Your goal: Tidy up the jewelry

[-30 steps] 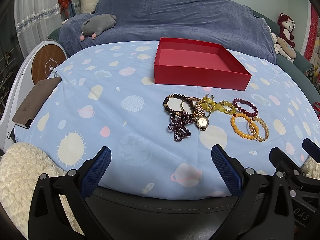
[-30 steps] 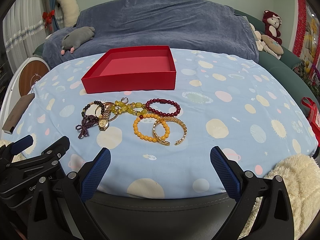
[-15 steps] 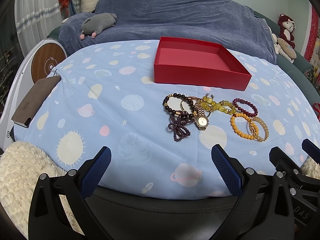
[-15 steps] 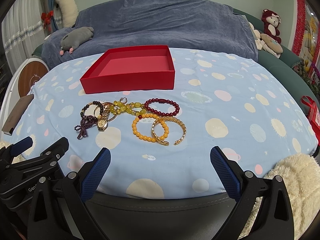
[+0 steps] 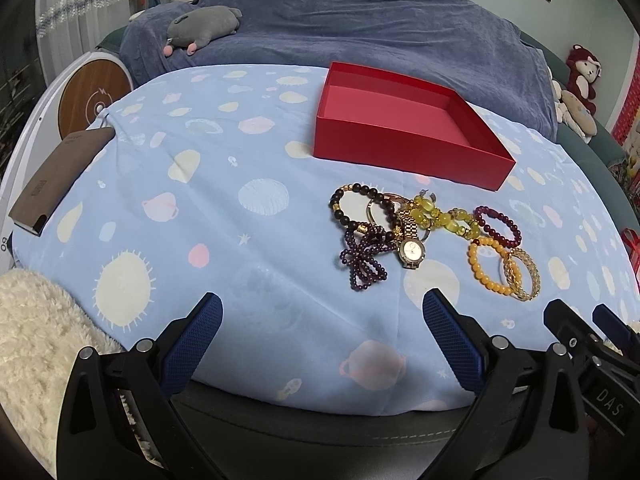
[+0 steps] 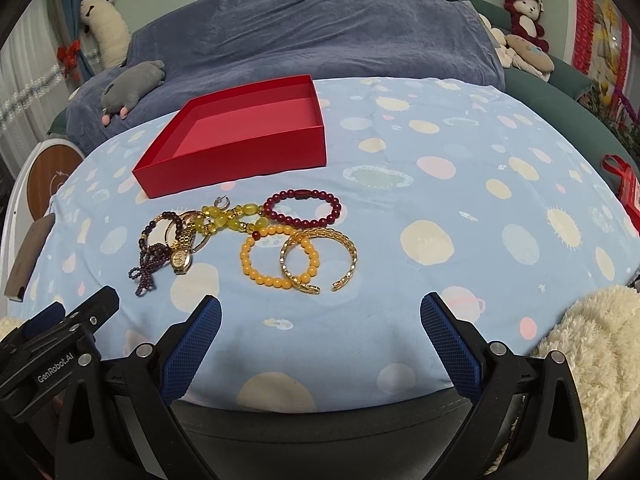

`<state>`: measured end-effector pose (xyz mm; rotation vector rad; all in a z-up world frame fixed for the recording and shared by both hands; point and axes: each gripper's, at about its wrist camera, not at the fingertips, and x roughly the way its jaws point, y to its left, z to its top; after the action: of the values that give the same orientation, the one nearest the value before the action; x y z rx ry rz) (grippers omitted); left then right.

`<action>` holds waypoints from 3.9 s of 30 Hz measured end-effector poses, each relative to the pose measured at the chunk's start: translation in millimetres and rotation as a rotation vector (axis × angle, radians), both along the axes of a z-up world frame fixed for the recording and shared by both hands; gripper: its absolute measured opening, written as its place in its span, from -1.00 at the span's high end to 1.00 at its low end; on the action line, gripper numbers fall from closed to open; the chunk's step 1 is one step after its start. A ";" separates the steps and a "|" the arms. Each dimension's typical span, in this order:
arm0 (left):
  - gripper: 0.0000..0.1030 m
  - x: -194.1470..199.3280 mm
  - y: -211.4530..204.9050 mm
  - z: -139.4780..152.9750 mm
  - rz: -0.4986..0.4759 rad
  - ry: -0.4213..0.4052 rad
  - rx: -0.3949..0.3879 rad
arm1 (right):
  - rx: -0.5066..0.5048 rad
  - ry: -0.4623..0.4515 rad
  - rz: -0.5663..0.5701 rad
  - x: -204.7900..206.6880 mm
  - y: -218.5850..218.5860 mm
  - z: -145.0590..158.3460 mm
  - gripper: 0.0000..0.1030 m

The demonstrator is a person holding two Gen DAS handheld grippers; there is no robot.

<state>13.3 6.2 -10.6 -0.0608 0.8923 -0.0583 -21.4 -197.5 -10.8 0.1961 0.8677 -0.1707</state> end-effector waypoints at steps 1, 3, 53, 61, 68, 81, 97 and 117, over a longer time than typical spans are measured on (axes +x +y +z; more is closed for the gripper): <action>-0.86 2.3 -0.8 -0.7 -0.003 0.003 0.005 | 0.003 0.002 -0.001 0.6 -0.2 -0.5 -0.86; -0.86 8.9 -5.1 -3.7 -0.020 0.018 0.008 | 0.010 0.005 -0.003 2.3 -0.4 -2.2 -0.86; 0.84 31.9 1.7 -16.7 -0.098 0.080 -0.117 | 0.086 0.099 0.070 51.4 -17.6 -25.4 -0.10; 0.90 24.3 0.8 -6.8 -0.105 0.057 -0.113 | 0.104 0.075 0.069 37.7 -18.6 -16.5 -0.10; 0.90 18.2 2.7 0.8 -0.103 0.038 -0.113 | 0.114 0.059 0.070 31.1 -18.4 -12.2 -0.10; 0.90 13.4 4.5 6.5 -0.099 0.026 -0.118 | 0.117 0.042 0.066 25.7 -20.4 -6.1 -0.10; 0.90 32.4 5.8 39.5 -0.093 -0.001 -0.164 | 0.149 -0.012 0.120 38.6 -14.2 26.9 -0.10; 0.90 194.8 -33.2 113.0 -0.187 -0.121 -0.156 | 0.152 -0.105 0.168 188.8 -33.4 83.2 -0.10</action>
<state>208.1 -27.0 102.4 -0.1185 0.7688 -0.3033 167.4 -231.0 72.4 0.2705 0.7888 0.0618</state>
